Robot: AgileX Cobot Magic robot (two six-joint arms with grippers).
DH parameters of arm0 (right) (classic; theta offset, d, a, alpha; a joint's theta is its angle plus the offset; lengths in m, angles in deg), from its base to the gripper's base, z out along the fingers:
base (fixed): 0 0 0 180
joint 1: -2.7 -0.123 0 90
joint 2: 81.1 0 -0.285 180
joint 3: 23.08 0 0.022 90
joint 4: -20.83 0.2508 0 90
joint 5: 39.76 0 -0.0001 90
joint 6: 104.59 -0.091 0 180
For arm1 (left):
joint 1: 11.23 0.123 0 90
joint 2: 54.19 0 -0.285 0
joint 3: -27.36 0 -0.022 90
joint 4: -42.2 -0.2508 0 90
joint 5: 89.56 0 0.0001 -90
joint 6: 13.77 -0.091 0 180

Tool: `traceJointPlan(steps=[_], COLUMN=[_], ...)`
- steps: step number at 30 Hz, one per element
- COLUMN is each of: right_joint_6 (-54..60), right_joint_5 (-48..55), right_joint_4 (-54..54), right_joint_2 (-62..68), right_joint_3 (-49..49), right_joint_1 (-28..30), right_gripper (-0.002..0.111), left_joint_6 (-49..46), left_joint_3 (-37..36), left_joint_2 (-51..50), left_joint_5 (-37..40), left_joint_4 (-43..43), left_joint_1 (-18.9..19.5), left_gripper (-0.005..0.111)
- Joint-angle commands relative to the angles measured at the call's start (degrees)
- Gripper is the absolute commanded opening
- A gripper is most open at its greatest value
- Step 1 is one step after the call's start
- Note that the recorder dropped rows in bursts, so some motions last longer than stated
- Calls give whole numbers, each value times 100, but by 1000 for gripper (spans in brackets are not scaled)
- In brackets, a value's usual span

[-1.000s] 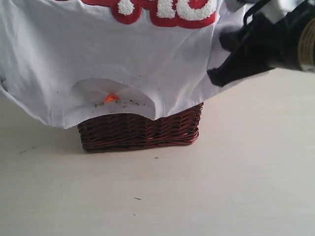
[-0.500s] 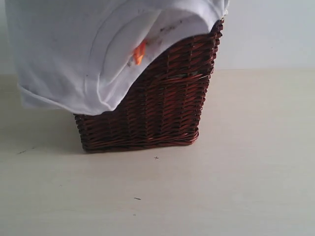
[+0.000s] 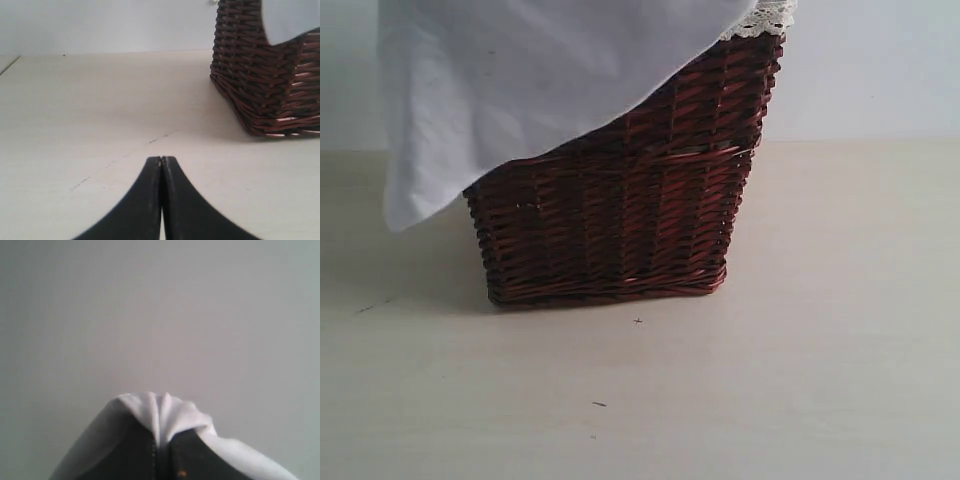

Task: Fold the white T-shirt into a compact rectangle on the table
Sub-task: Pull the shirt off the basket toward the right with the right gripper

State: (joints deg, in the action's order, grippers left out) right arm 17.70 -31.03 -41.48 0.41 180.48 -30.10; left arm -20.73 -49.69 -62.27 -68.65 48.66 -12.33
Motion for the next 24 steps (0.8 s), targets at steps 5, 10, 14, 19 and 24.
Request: traceJointPlan(steps=[5, 10, 14, 19, 24], right_joint_6=[21, 189, 876, 1390, 1398], right_joint_5=[-90, -90, -90, -102, -91], right_joint_4=[217, 828, 1587, 2050, 2214], right_joint_2=[605, 616, 437, 114, -228], right_joint_3=[1958, 2436, 2470, 2470, 2470], right_joint_1=[13, 13, 13, 13, 13], right_gripper=[0, 0, 0, 0, 0], left_joint_6=[-12, -12, -12, -12, -12], left_joint_3=[-16, -16, -16, -16, -16], left_joint_2=[30, 30, 30, 30, 30], left_joint_5=[-54, -54, -54, -54, -54], left_joint_4=[-6, -6, -6, -6, -6], left_joint_1=[16, 16, 16, 16, 16], left_gripper=[0, 0, 0, 0, 0])
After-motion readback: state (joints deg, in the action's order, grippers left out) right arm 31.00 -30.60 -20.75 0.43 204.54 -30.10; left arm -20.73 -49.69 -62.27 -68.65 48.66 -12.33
